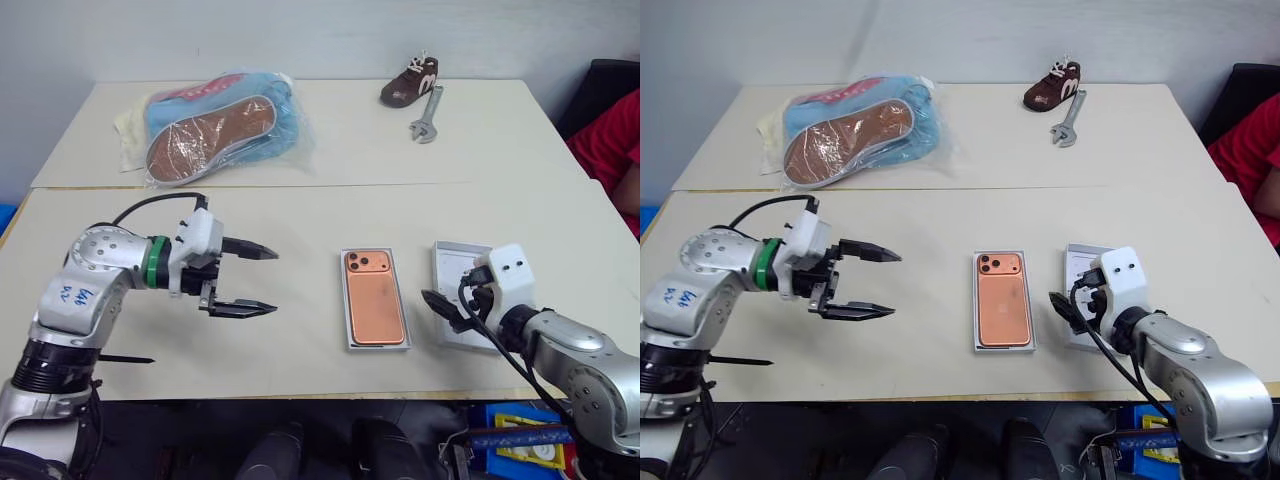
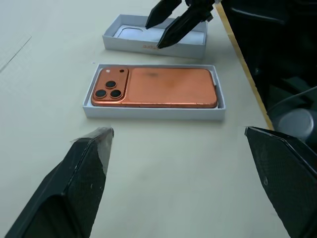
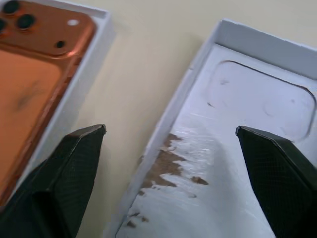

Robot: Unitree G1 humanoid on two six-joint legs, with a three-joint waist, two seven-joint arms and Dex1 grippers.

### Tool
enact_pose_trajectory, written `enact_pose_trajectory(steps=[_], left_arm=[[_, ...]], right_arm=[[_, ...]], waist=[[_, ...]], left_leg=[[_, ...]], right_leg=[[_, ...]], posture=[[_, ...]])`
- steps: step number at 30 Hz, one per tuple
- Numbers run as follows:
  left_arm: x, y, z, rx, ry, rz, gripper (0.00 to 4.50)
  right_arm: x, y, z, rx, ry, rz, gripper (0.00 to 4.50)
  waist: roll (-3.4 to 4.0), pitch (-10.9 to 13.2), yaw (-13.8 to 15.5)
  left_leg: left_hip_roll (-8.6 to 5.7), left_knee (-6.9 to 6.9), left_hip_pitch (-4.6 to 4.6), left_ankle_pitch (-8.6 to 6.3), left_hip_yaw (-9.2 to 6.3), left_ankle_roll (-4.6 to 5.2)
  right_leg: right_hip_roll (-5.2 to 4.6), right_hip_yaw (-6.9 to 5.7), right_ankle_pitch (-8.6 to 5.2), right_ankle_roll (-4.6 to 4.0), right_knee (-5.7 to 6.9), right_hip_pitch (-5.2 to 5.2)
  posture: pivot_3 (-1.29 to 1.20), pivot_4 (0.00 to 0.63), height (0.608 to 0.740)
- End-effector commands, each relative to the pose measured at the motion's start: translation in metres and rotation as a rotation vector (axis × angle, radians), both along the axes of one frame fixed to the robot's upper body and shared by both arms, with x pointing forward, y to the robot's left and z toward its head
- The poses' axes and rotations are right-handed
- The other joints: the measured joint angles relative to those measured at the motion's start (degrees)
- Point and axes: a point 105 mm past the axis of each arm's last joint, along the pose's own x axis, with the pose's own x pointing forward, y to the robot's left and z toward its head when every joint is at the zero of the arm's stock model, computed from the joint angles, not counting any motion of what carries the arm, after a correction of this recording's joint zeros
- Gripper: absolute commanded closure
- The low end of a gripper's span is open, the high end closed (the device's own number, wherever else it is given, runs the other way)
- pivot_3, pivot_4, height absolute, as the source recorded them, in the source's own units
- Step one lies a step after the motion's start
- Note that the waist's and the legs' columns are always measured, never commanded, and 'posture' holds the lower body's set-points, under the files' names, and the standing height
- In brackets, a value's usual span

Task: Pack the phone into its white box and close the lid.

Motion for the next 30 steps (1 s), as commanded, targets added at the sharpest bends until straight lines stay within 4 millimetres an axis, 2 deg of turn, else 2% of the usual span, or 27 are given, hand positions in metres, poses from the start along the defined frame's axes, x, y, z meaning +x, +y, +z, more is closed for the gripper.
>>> enact_pose_trajectory(steps=[1,6,7,9,12,16,17,19,24,26,30], left_arm=[[-0.001,-0.007,0.013,-0.014,-0.074,-0.006,0.00],[-0.004,-0.012,0.011,0.001,-0.084,-0.028,0.00],[-0.004,-0.011,0.009,0.009,-0.078,-0.026,0.00],[-0.003,-0.008,0.005,0.018,-0.065,-0.015,0.00],[-0.001,-0.004,0.002,0.022,-0.047,0.004,0.00],[0.003,0.003,0.000,0.017,-0.032,0.043,0.00],[0.006,0.008,-0.002,0.021,-0.028,0.067,0.00],[0.010,0.014,-0.005,0.027,-0.024,0.098,0.00],[0.016,0.029,-0.008,0.037,-0.022,0.172,0.00],[0.017,0.034,-0.008,0.040,-0.025,0.195,0.00],[0.012,0.041,-0.008,0.047,-0.028,0.229,0.00]], right_arm=[[0.002,-0.002,-0.011,-0.021,0.035,-0.061,1.31],[0.001,0.009,-0.020,-0.008,0.059,-0.053,2.74],[0.001,0.011,-0.018,-0.008,0.050,-0.049,3.19],[0.000,0.013,-0.013,-0.011,0.030,-0.044,3.56],[0.001,0.018,0.008,0.034,-0.028,0.004,4.47],[-0.008,0.040,0.034,0.154,-0.037,0.181,4.47],[-0.013,0.058,0.043,0.255,-0.024,0.309,4.47],[-0.021,0.080,0.057,0.394,-0.007,0.487,4.47],[-0.018,0.138,0.080,0.770,0.123,0.793,4.47],[-0.016,0.158,0.084,0.872,0.204,0.864,4.47],[-0.010,0.187,0.089,1.028,0.323,0.859,4.47]], waist=[[0.01,0.00,-0.22],[-0.03,-0.03,-1.12],[-0.03,-0.03,-1.24],[-0.03,-0.03,-1.56],[-0.02,-0.02,-1.59],[0.06,0.03,-2.31],[0.06,0.03,-2.35],[0.12,0.06,-3.03],[0.13,0.07,-4.15],[0.16,0.08,-4.63],[0.19,0.09,-5.46]], left_leg=[[0.00,-0.01,0.00,0.00,0.00,0.00],[0.00,0.01,0.05,0.00,0.00,0.00],[0.00,0.01,0.06,0.00,0.00,0.00],[0.00,0.00,0.08,0.00,0.00,0.00],[0.00,0.01,0.08,0.00,0.00,0.00],[0.00,0.00,0.07,0.00,0.00,0.00],[0.01,-0.03,0.06,0.00,0.00,0.00],[0.02,-0.07,0.07,0.00,0.01,0.00],[0.10,-0.27,0.11,0.01,0.02,-0.01],[0.09,-0.25,0.12,0.01,0.05,-0.01],[0.09,-0.29,0.11,0.01,-0.01,-0.01]], right_leg=[[0.00,0.01,0.00,0.00,0.04,-0.03],[0.00,0.00,0.00,0.00,0.10,0.02],[0.00,0.00,0.00,0.00,0.10,0.02],[0.00,0.01,0.00,0.00,0.11,0.04],[0.00,0.00,0.00,0.00,0.11,0.04],[0.01,0.01,0.00,0.00,0.12,0.02],[0.01,0.01,0.00,0.00,0.12,0.00],[0.02,0.01,0.00,0.00,0.11,-0.02],[0.02,-0.05,0.00,-0.02,0.26,-0.04],[0.01,-0.09,0.01,-0.04,0.28,-0.05],[-0.03,-0.28,0.03,-0.07,0.34,-0.11]], posture=[[0.00,0.150,0.740],[0.00,0.150,0.740],[0.00,0.150,0.740],[0.00,0.150,0.740],[0.00,0.150,0.740],[0.00,0.150,0.740],[0.00,0.150,0.740],[0.00,0.150,0.740],[0.00,0.150,0.740],[0.00,0.150,0.740],[0.00,0.150,0.740]])
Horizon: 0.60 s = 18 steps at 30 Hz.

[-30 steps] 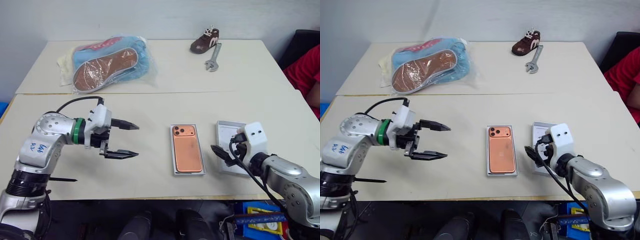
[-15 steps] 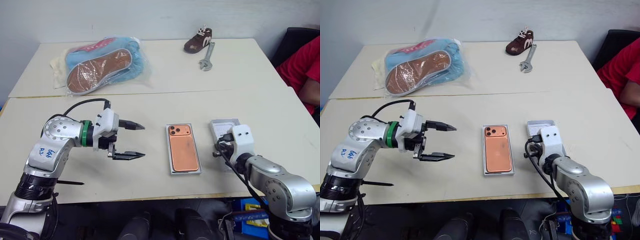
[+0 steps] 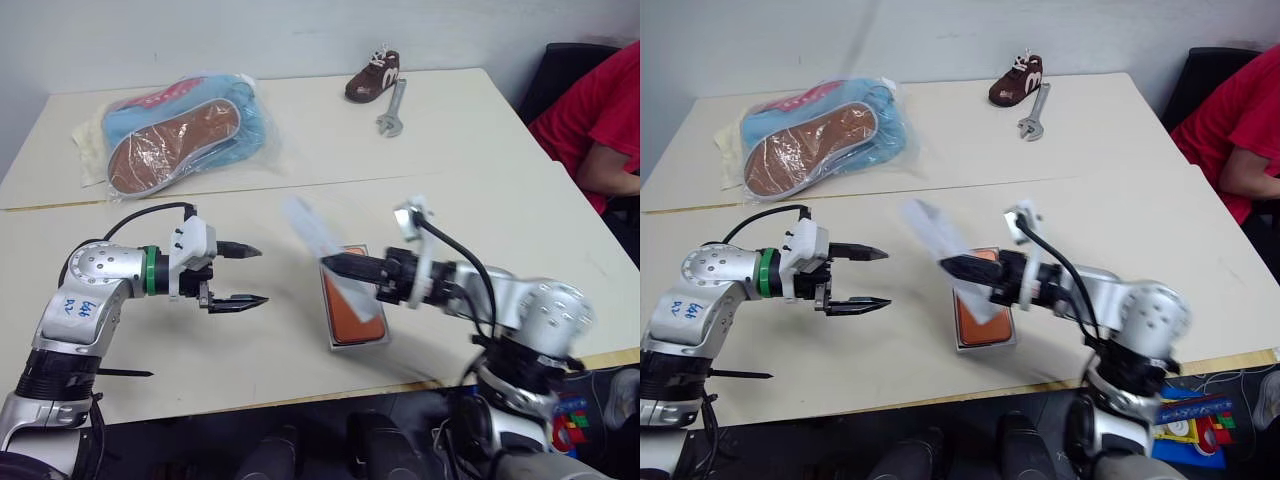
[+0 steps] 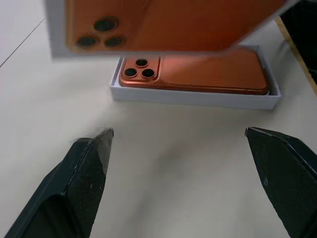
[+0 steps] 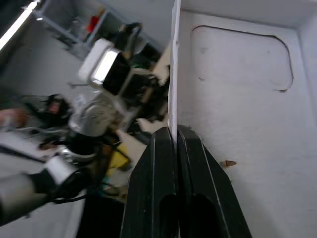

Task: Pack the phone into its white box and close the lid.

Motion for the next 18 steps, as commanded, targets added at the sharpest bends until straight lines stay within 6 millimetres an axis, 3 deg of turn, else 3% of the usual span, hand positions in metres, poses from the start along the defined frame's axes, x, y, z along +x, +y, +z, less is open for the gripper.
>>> enact_pose_trajectory(steps=[1,5,8,11,18], left_arm=[[-0.005,0.008,0.010,0.021,-0.048,0.030,0.00],[-0.013,0.015,0.008,0.031,-0.039,0.062,0.00],[-0.015,0.015,0.005,0.031,-0.033,0.070,0.00],[-0.015,0.013,-0.001,0.047,-0.016,0.070,0.60],[0.007,-0.001,-0.027,0.119,0.012,0.027,2.56]], right_arm=[[0.000,0.016,0.012,0.117,0.115,0.020,4.47],[-0.002,0.029,0.003,0.153,0.281,0.021,4.47],[0.003,0.027,-0.020,0.113,0.379,-0.046,4.47],[0.008,0.023,-0.035,0.103,0.446,-0.100,4.50],[0.009,0.005,-0.056,0.012,0.353,-0.230,4.50]], waist=[[0.02,0.01,-0.15],[0.04,0.02,-1.02],[0.05,0.02,-1.10],[0.08,0.04,-1.04],[0.56,-0.20,0.11]], left_leg=[[0.00,0.00,0.00,0.00,0.00,0.01],[-0.02,0.00,0.00,-0.01,0.01,0.02],[-0.02,0.03,-0.01,-0.01,-0.02,0.02],[-0.02,0.15,-0.01,-0.01,-0.02,0.02],[-0.02,0.21,0.00,-0.01,0.00,0.02]], right_leg=[[-0.01,-0.03,0.02,-0.03,0.00,0.00],[-0.08,-0.33,0.14,-0.23,-0.03,-0.04],[-0.16,-0.63,0.14,-0.24,-0.04,0.00],[-0.16,-0.65,0.14,-0.24,-0.05,0.08],[-0.16,-0.61,0.14,-0.23,-0.04,0.12]], posture=[[0.00,0.150,0.740],[0.00,0.150,0.740],[0.00,0.150,0.740],[0.00,0.150,0.740],[0.00,0.150,0.740]])
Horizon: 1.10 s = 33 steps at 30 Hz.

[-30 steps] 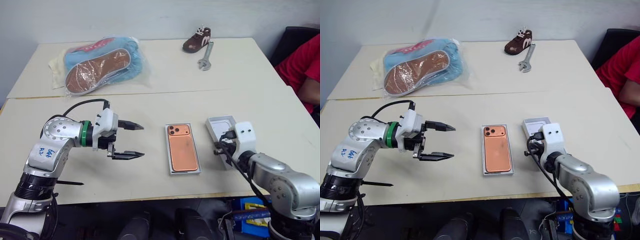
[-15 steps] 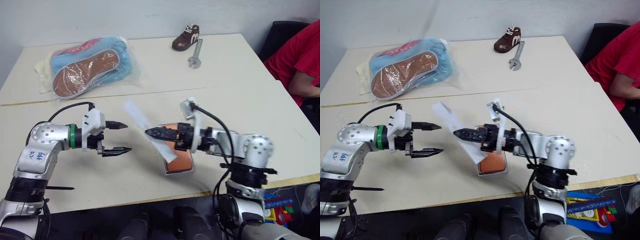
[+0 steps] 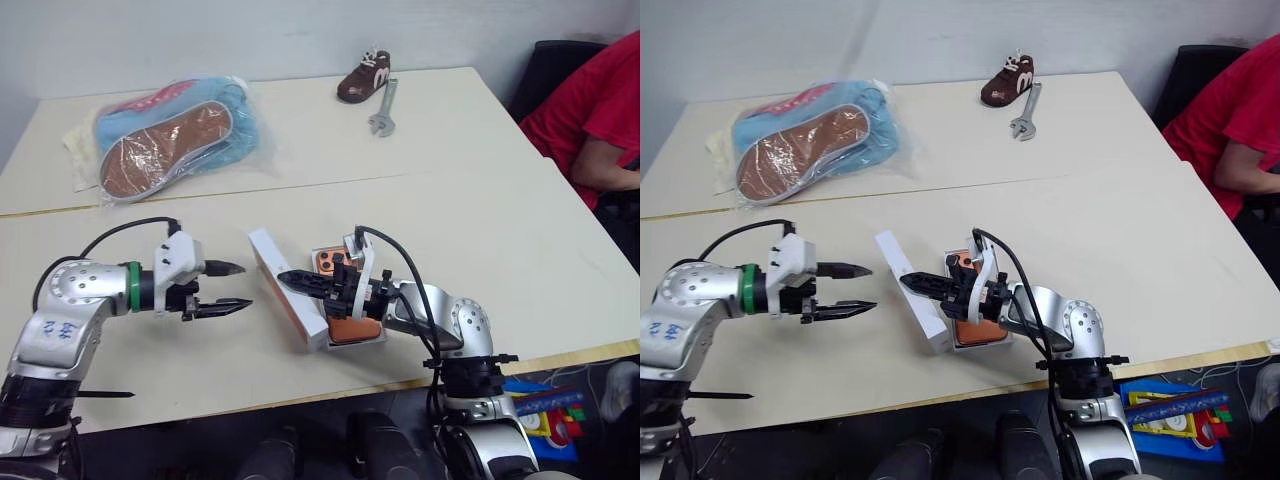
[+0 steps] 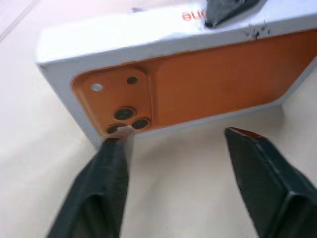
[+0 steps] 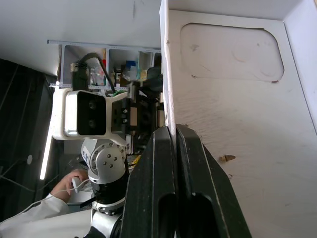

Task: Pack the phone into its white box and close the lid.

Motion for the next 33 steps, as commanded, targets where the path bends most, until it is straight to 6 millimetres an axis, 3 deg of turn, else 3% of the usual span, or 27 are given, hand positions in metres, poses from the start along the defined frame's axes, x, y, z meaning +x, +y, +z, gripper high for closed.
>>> enact_pose_trajectory(steps=[1,2,6,10,17,23,26,31,33], left_arm=[[0.011,-0.009,-0.006,0.035,-0.021,-0.041,2.93],[0.015,-0.014,-0.008,0.038,-0.024,-0.054,3.23],[0.031,-0.034,-0.013,0.039,-0.041,-0.104,4.47],[0.042,-0.052,-0.011,0.011,-0.054,-0.160,4.50],[0.053,-0.087,-0.006,-0.054,-0.063,-0.256,4.50],[0.053,-0.123,0.002,-0.136,-0.073,-0.333,4.50],[0.054,-0.127,0.004,-0.148,-0.076,-0.340,4.50],[0.059,-0.106,0.016,-0.144,-0.076,-0.296,4.50],[0.061,-0.099,0.017,-0.130,-0.068,-0.282,4.50]], right_arm=[[0.000,-0.010,-0.011,-0.061,-0.035,-0.061,4.50],[-0.001,-0.013,-0.011,-0.066,-0.048,-0.064,4.50],[-0.010,-0.021,-0.014,-0.108,-0.085,-0.068,3.55],[-0.020,-0.043,-0.008,-0.210,-0.204,-0.103,2.22],[-0.038,-0.105,0.028,-0.308,-0.406,-0.210,2.22],[-0.070,-0.120,0.039,-0.397,-0.558,-0.121,2.22],[-0.074,-0.121,0.028,-0.479,-0.613,-0.077,2.82],[-0.064,-0.110,0.018,-0.661,-0.853,-0.010,4.42],[-0.058,-0.102,0.016,-0.702,-0.946,0.012,4.48]], waist=[[0.00,-0.01,0.38],[-0.01,-0.02,0.45],[-0.06,-0.05,0.62],[-0.10,-0.07,0.73],[-0.16,-0.07,2.08],[-0.32,-0.04,3.17],[-0.37,-0.03,3.18],[-0.42,0.00,3.20],[-0.44,0.00,3.27]], left_leg=[[0.00,0.03,0.00,0.00,0.00,0.00],[0.00,0.04,0.00,0.00,-0.01,0.00],[-0.02,0.11,-0.01,-0.01,-0.01,0.03],[-0.04,0.12,-0.03,-0.01,-0.01,0.04],[-0.04,0.20,-0.13,-0.01,0.01,0.04],[-0.02,0.27,-0.18,-0.01,0.03,0.07],[0.00,0.28,-0.17,-0.01,0.08,0.07],[0.02,0.28,-0.15,-0.01,0.19,0.07],[0.03,0.29,-0.15,0.00,0.24,0.07]], right_leg=[[0.00,0.00,0.00,0.00,-0.02,0.04],[0.00,0.00,0.00,0.00,-0.02,0.05],[-0.03,0.01,0.02,0.03,-0.02,0.08],[-0.04,0.01,0.02,0.04,-0.05,0.06],[-0.04,0.05,0.04,0.07,-0.12,0.03],[-0.03,0.05,0.06,0.12,-0.32,0.04],[-0.02,0.09,0.07,0.13,-0.30,0.05],[0.05,0.21,0.07,0.14,-0.25,-0.05],[0.06,0.27,0.07,0.14,-0.23,-0.09]], posture=[[0.00,0.150,0.740],[0.00,0.150,0.740],[0.00,0.150,0.740],[0.00,0.150,0.740],[0.00,0.150,0.740],[0.00,0.150,0.740],[0.00,0.150,0.740],[0.00,0.150,0.740],[0.00,0.150,0.740]])
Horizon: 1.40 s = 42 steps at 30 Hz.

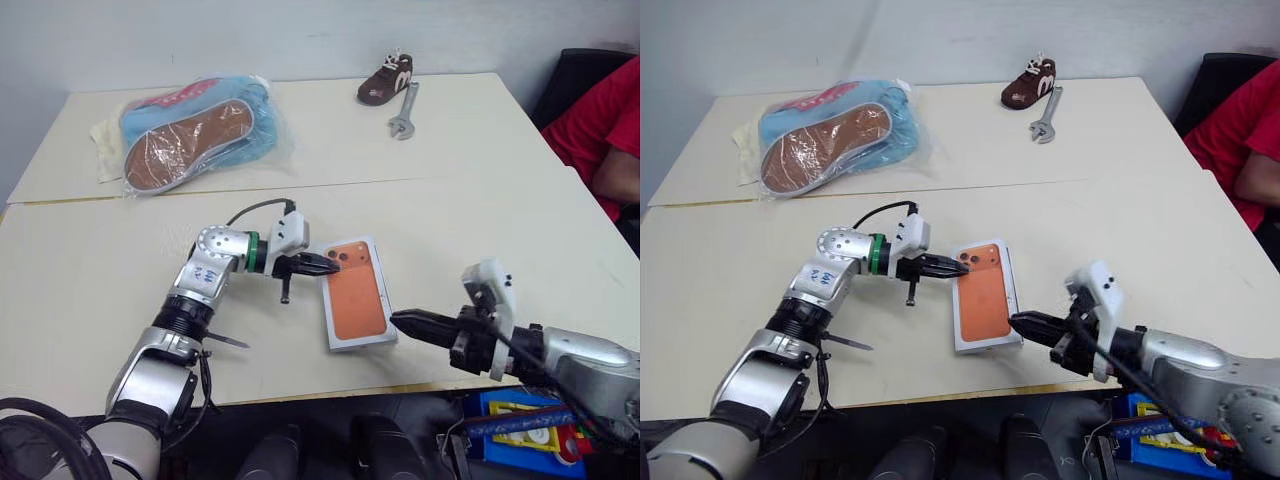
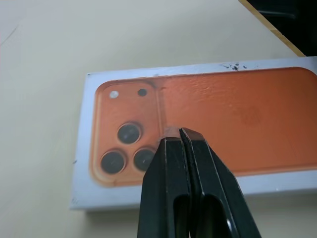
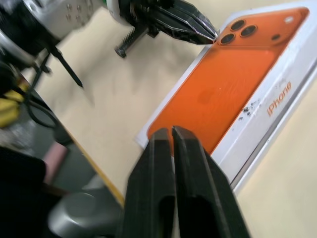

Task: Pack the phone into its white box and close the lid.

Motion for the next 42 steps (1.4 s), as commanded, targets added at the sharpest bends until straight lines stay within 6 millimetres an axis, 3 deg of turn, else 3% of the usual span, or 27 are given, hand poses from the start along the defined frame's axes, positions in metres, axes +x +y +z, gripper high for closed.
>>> enact_pose_trajectory(steps=[1,5,10,19,25,28,31,36,42], left_arm=[[0.004,0.009,0.014,0.002,-0.027,0.009,4.50],[0.008,0.008,0.001,0.073,-0.023,0.017,4.50],[0.015,0.006,-0.012,0.148,-0.049,0.034,4.50],[0.008,-0.039,-0.014,0.060,-0.029,-0.037,4.50],[0.004,-0.034,-0.017,0.068,-0.028,-0.052,4.50],[0.005,-0.029,-0.008,0.046,-0.033,-0.058,4.50],[0.006,-0.028,-0.003,0.048,-0.031,-0.059,4.50],[0.004,-0.035,-0.014,0.097,-0.017,-0.080,4.50],[0.001,-0.040,-0.031,0.179,-0.006,-0.086,4.50]], right_arm=[[0.007,0.016,0.003,-0.091,-0.178,0.077,4.48],[0.025,0.019,-0.025,-0.253,-0.218,0.089,4.48],[0.037,0.001,-0.054,-0.464,-0.229,0.071,4.48],[0.017,-0.008,-0.048,-0.427,-0.193,0.081,4.48],[0.018,-0.013,-0.050,-0.410,-0.188,0.035,4.48],[0.022,-0.012,-0.034,-0.316,-0.210,0.006,4.48],[0.012,-0.011,-0.027,-0.330,-0.203,0.073,4.48],[0.010,-0.016,-0.026,-0.406,-0.212,0.105,4.48],[0.026,-0.022,-0.017,-0.394,-0.245,0.044,4.48]], waist=[[-0.01,0.00,0.10],[-0.07,-0.01,0.50],[-0.20,-0.05,0.46],[-0.35,-0.12,2.84],[-0.38,-0.12,2.95],[-0.43,-0.11,2.92],[-0.43,-0.10,2.95],[-0.47,-0.08,2.96],[-0.51,-0.06,2.94]], left_leg=[[0.00,0.01,0.01,0.00,0.00,0.00],[-0.02,0.03,0.00,0.00,-0.01,0.00],[-0.07,0.05,-0.02,-0.01,-0.01,0.01],[-0.08,0.15,-0.02,-0.01,-0.03,0.03],[-0.08,0.14,-0.01,-0.01,-0.01,0.03],[-0.08,0.15,-0.01,-0.01,-0.01,0.03],[-0.08,0.15,-0.01,-0.01,0.04,0.03],[-0.08,0.12,-0.01,-0.01,0.05,0.03],[-0.08,0.12,-0.01,-0.01,0.13,0.03]], right_leg=[[0.00,0.00,0.00,0.00,0.03,0.00],[-0.02,-0.03,0.00,0.00,-0.01,0.01],[-0.04,-0.02,0.01,0.01,-0.02,0.00],[-0.05,-0.02,0.06,0.10,-0.10,0.12],[-0.04,-0.01,0.06,0.11,-0.07,0.10],[-0.03,0.00,0.06,0.11,-0.06,0.10],[-0.03,0.05,0.06,0.11,-0.03,0.07],[-0.02,0.06,0.06,0.11,-0.07,0.06],[-0.01,0.14,0.06,0.11,-0.03,0.02]], posture=[[0.00,0.150,0.740],[0.00,0.150,0.740],[0.00,0.150,0.740],[0.00,0.150,0.740],[0.00,0.150,0.740],[0.00,0.150,0.740],[0.00,0.150,0.740],[0.00,0.150,0.740],[0.00,0.150,0.740]])
